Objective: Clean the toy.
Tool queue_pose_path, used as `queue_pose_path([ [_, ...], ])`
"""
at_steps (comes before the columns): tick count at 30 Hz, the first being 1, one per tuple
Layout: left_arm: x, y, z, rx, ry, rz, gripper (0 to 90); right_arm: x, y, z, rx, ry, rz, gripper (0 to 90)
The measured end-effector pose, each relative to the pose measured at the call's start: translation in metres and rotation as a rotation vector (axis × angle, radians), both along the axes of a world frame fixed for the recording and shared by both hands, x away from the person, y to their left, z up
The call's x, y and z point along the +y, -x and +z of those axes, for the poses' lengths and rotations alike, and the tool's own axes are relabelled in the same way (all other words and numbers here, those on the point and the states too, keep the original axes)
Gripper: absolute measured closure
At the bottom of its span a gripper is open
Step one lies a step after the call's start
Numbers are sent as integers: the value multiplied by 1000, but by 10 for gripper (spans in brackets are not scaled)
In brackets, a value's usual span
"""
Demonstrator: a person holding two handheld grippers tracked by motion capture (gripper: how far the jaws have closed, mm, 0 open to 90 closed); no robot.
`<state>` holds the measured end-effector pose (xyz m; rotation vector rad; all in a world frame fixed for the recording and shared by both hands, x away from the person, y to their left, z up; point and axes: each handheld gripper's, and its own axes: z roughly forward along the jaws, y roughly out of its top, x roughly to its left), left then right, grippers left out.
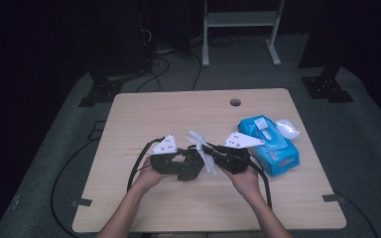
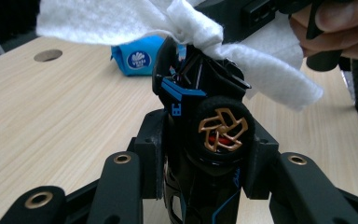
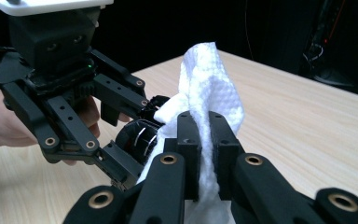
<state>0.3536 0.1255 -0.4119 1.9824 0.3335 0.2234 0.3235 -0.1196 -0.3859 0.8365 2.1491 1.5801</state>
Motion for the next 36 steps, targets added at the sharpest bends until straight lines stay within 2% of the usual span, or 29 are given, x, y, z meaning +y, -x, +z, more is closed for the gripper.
queue_pose_path([
  [3, 1, 1, 2, -1, 3, 2, 585, -2, -1, 0, 12, -17, 0, 846],
  [7, 2, 1, 1, -2, -4, 1, 585, -9, -5, -6, 38, 2, -33, 845],
  [10, -1, 1, -1, -1, -5, -7, 585, -6, -3, -3, 33, -31, -13, 845],
  [12, -1, 1, -1, -1, 4, -6, 585, -3, -2, -1, 14, -23, -2, 846],
  [14, 0, 1, 1, -1, 6, -3, 585, -3, -3, 0, 16, -28, -3, 846],
  [17, 1, 1, 1, -6, -6, -1, 585, -8, -5, -6, 29, -10, -23, 846],
  [21, 2, 1, -2, 0, 4, -4, 585, -13, -7, -13, 60, 8, -44, 846],
  [25, -1, 1, -1, -2, 7, -6, 585, -10, -3, -6, 43, -36, -16, 846],
  [28, -1, 2, 1, -6, 8, -3, 585, -9, -3, -4, 38, -41, -11, 846],
  [32, 1, 1, 1, -2, 13, -4, 585, -17, -7, -14, 64, -19, -41, 845],
  [34, 1, 1, 0, -5, 6, -1, 585, -20, -8, -19, 83, -21, -48, 845],
  [36, 0, 1, -1, -3, 6, -4, 585, -20, -6, -18, 80, -39, -42, 845],
])
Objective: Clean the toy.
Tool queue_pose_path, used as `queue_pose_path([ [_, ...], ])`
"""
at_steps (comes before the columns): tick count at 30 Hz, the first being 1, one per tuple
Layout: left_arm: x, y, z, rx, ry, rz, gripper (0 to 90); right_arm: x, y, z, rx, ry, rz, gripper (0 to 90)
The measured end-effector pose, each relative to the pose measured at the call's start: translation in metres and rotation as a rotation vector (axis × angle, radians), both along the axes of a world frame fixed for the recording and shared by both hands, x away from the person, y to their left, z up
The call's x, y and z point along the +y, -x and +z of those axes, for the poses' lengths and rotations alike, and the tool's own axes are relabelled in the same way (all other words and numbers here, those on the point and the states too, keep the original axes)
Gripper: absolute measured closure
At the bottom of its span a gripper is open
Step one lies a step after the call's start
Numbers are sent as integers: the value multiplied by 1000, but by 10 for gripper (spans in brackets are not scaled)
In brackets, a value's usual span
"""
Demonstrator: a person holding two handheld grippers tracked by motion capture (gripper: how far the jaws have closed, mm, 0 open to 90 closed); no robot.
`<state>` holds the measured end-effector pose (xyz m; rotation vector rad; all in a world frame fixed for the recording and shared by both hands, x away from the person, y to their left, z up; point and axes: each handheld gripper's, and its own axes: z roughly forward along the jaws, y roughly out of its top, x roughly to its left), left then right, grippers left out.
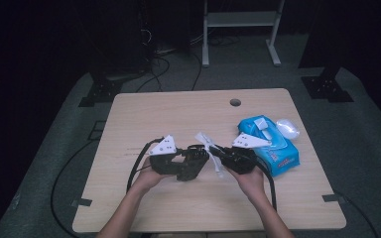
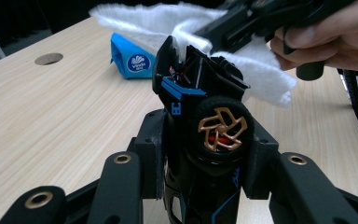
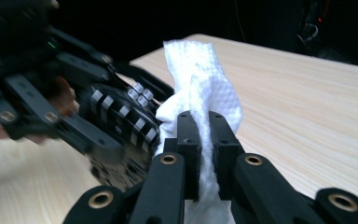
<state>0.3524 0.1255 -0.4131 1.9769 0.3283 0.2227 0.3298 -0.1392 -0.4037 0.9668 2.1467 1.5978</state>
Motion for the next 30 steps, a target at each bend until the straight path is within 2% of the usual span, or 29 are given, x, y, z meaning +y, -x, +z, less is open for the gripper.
queue_pose_path([
  [4, 0, 0, 2, -4, 8, -1, 585, 5, 2, 7, -30, -9, 15, 846],
  [6, 2, 0, 4, -3, 22, 3, 585, 3, 0, 6, -21, -5, 12, 845],
  [8, 2, 0, 4, -9, 4, 4, 585, 2, 0, 3, -11, -1, 8, 845],
  [11, 1, 0, 2, -7, 1, 1, 585, 2, 1, 2, -8, 3, 14, 845],
  [13, 1, 0, 1, -3, 12, 1, 585, 4, 3, 6, -16, -7, 15, 846],
  [16, 0, 0, 3, -9, 6, 4, 585, 5, 4, 12, -27, -40, 35, 846],
  [20, 0, 0, 3, -7, 4, 3, 585, 4, 3, 10, -24, -25, 31, 846],
  [22, 1, 0, 2, -2, 8, 1, 585, 3, 1, 5, -6, 4, 21, 846],
  [24, 0, 0, 0, -7, -6, 2, 585, 3, 2, 3, -1, 15, 19, 846],
  [27, 0, 0, 0, 1, 4, 2, 584, 4, 3, 7, -18, 3, 21, 846],
  [29, -3, 0, 1, -12, -17, 1, 585, 5, 4, 12, -19, -34, 41, 846],
  [30, -4, 0, 2, -13, -21, -3, 585, 7, 5, 14, -30, -22, 47, 846],
])
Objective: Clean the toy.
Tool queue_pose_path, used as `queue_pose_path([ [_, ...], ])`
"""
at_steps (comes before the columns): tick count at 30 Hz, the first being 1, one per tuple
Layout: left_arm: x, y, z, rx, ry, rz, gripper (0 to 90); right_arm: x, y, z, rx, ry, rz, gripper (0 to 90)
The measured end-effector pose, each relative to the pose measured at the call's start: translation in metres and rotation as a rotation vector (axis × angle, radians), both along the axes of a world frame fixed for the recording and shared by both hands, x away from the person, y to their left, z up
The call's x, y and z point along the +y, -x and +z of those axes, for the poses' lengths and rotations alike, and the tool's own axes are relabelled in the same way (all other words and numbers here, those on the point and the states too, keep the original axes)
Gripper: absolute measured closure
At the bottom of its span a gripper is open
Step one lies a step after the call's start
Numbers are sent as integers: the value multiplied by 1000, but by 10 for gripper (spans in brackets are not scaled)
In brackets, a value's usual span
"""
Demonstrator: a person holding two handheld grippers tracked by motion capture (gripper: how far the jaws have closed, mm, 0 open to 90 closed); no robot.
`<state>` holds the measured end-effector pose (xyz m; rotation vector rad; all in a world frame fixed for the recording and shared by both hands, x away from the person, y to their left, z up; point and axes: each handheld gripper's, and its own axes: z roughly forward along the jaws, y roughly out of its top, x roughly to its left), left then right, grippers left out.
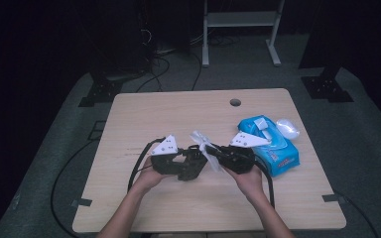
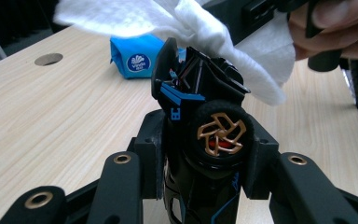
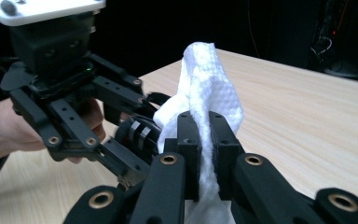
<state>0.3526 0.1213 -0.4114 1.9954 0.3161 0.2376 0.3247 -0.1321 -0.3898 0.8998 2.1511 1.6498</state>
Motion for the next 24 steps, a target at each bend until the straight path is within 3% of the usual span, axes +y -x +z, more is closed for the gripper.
queue_pose_path([
  [3, 0, 0, 1, 0, 6, -2, 585, 2, 0, 1, -11, 10, 6, 846],
  [5, 0, 1, 1, -1, 2, -2, 585, -2, -2, -1, -5, 51, -16, 846],
  [10, -1, 0, -1, 3, 8, -12, 585, -3, -1, -2, 4, 51, -20, 846],
  [14, -5, 1, 1, -8, -5, -11, 584, 6, 2, 7, -29, 45, 8, 845],
  [16, -3, 0, 2, 1, 13, -10, 584, 7, 1, 8, -37, 44, 10, 846],
  [21, 0, 1, 3, -5, 15, -10, 585, -5, -5, -1, 12, 48, -28, 845],
  [24, -5, 0, 2, -5, -2, -13, 584, -6, -3, -2, 14, 35, -25, 846],
])
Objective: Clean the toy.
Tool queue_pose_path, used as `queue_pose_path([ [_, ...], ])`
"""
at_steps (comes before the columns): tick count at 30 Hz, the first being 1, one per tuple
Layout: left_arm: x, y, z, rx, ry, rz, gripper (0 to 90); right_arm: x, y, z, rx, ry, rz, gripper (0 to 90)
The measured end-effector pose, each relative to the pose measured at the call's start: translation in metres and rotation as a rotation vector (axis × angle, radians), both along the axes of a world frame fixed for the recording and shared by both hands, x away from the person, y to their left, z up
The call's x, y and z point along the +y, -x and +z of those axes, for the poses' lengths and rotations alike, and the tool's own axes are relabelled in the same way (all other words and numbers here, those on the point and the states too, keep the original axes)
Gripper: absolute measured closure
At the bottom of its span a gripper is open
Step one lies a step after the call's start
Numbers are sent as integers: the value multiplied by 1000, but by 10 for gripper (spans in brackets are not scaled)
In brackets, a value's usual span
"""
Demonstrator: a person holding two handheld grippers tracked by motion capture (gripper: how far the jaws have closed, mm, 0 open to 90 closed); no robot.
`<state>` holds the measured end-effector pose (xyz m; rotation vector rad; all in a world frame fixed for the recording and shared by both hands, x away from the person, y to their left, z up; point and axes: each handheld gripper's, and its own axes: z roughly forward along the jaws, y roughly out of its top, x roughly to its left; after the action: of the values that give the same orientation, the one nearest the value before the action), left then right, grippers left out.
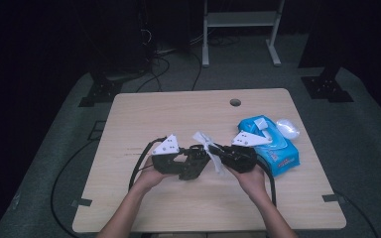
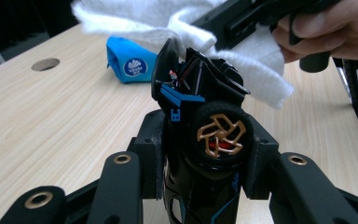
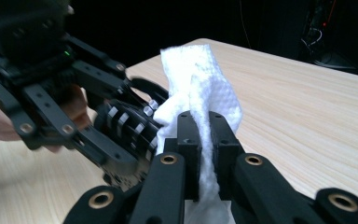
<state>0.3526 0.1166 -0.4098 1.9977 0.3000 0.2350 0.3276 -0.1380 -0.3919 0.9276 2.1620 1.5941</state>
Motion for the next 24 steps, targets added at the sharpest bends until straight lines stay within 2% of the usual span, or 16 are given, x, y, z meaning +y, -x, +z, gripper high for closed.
queue_pose_path([
  [2, -2, 0, 0, -3, -9, -2, 584, 2, 1, 2, -3, -8, 13, 846],
  [8, -3, 0, 1, 0, 10, -6, 583, 7, 3, 11, -32, -6, 38, 845],
  [13, -1, 0, 1, 5, 16, -3, 584, -1, 0, 4, -10, 9, 11, 845],
  [16, -2, 0, -1, 0, -1, -5, 584, -3, 0, 0, 7, 11, 0, 845],
  [18, -4, 0, -2, 1, -9, -7, 583, 1, 2, 3, -3, 0, 13, 845],
  [22, -4, 1, -1, 4, 2, -6, 583, 9, 5, 10, -40, 4, 39, 844],
  [24, -3, 1, -1, -2, -6, -3, 583, 8, 4, 9, -31, 3, 42, 844],
])
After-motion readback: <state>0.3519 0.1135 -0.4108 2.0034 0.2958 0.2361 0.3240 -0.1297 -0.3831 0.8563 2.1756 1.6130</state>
